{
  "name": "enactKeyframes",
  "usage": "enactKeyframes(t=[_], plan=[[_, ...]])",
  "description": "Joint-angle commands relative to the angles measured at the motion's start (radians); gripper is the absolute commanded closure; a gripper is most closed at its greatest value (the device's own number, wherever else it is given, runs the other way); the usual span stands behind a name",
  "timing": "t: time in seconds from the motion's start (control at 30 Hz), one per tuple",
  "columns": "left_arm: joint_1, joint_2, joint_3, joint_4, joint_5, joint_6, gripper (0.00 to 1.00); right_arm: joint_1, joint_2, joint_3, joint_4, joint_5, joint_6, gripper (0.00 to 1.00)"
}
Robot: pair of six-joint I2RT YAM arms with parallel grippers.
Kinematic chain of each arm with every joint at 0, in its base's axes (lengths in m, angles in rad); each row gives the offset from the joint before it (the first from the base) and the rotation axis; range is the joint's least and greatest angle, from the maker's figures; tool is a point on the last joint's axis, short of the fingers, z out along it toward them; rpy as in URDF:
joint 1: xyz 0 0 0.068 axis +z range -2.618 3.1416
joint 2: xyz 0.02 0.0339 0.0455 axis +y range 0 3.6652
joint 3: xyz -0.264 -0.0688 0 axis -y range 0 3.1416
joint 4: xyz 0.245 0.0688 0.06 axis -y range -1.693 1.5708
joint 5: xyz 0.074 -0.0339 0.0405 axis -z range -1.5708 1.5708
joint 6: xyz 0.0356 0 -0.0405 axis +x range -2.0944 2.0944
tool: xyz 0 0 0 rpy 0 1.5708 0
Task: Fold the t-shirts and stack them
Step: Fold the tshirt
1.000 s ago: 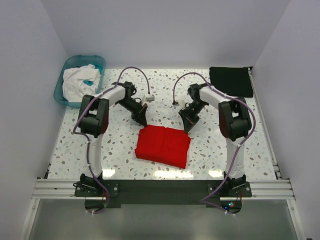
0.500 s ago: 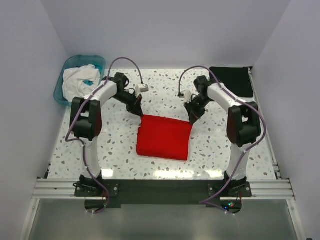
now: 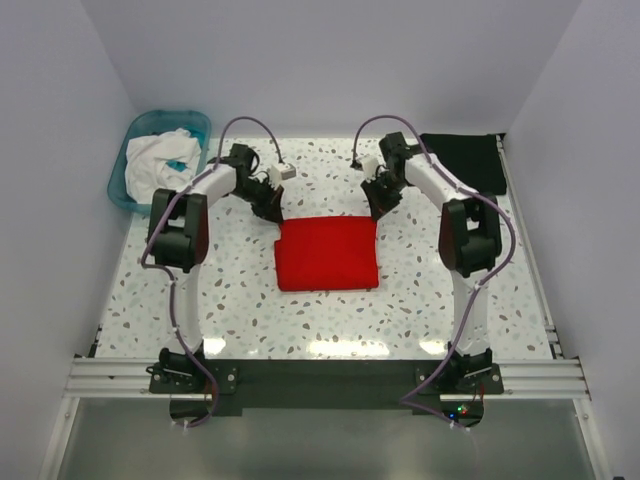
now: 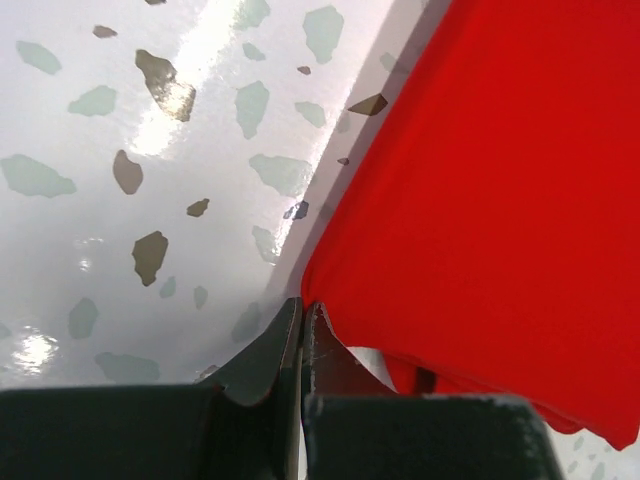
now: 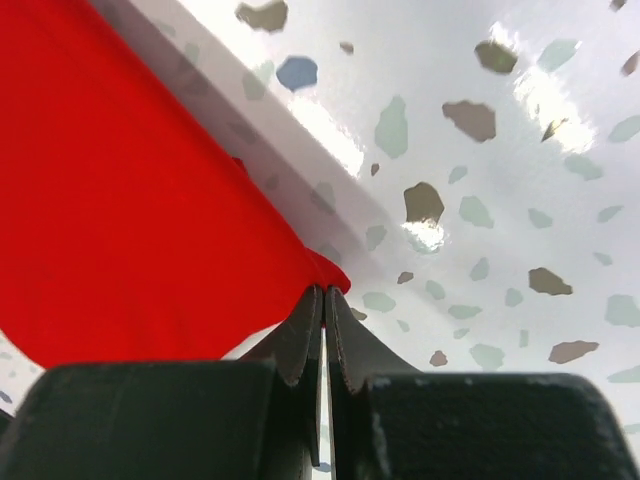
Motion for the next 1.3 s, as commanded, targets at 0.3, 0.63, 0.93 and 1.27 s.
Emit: enactKeyframes(t=[0.3, 0.63, 0.93, 1.27], plan=[[0.035, -0.284, -0.072, -0.056, 0.06, 0.033, 1.0, 0.004, -0.112, 0.076, -0.07, -0.132, -0.003, 1.0], [0.086, -0.298, -0.17, -0.067, 0.006, -0.062, 1.0, 0.032, -0.058, 0.095, -0.004, -0.115, 0.014, 0.96], [0.12, -0.13, -0.144, 0.062, -0.022, -0.257, 1.0, 0.038, -0.093, 0.088, 0.111, 0.042, 0.085, 0.52], [0.12, -0.067, -0.101, 0.104, -0.025, -0.397, 1.0, 0.183, -0.23, -0.048, 0.015, -0.246, 0.074, 0.7]])
